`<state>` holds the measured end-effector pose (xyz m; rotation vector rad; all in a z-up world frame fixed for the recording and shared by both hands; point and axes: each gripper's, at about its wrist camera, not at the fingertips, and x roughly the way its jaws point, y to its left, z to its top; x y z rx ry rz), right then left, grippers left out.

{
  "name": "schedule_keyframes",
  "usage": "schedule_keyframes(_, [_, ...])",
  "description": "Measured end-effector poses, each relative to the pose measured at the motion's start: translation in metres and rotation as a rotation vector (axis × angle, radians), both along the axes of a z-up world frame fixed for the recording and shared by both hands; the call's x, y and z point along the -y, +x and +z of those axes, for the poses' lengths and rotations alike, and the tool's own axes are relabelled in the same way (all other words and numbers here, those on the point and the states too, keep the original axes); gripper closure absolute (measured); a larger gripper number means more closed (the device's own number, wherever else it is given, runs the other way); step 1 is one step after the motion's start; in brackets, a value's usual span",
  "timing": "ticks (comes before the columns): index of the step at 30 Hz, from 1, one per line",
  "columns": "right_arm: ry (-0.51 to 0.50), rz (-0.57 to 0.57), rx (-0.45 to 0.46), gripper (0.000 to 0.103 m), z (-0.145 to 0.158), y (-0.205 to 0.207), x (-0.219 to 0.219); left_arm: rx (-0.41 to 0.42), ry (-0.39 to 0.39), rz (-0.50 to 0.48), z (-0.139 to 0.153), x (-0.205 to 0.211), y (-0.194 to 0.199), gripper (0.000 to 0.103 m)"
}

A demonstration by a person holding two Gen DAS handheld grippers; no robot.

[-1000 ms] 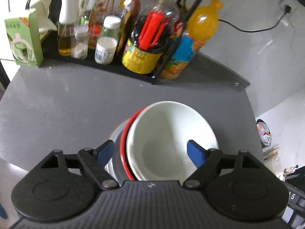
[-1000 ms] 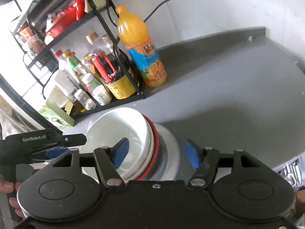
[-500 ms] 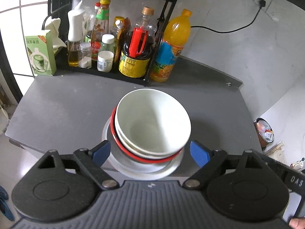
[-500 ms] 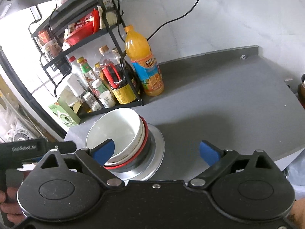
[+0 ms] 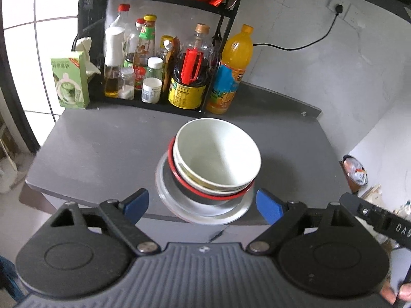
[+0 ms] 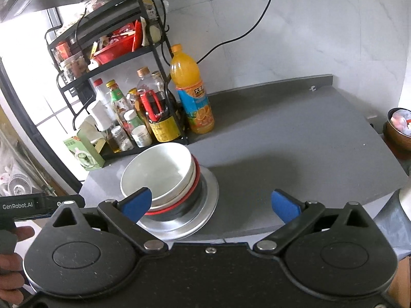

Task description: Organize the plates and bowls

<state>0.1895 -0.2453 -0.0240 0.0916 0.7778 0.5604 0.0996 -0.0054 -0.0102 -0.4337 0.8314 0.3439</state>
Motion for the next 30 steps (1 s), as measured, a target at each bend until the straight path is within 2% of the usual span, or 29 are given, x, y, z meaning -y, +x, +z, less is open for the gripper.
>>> schedule_keyframes(6, [-0.011,-0.074,0.014,0.003,0.002,-0.035,-0.014,-0.001,0.061,-0.059,0.001,-0.014,-0.029,0.008])
schedule_keyframes(11, [-0.010,-0.123,0.012,0.000,0.007,-0.065,-0.028,-0.015,0.080,-0.124,0.001,-0.029,-0.050,0.007])
schedule_keyframes(15, [-0.011,-0.166,0.009,0.000,0.008,-0.088,-0.038,-0.021,0.086,-0.167,0.000,-0.042,-0.063,0.001])
schedule_keyframes(30, [-0.039,-0.285,0.047,0.000,0.012,-0.145,-0.051,0.005,0.095,-0.303,-0.002,-0.056,-0.089,0.001])
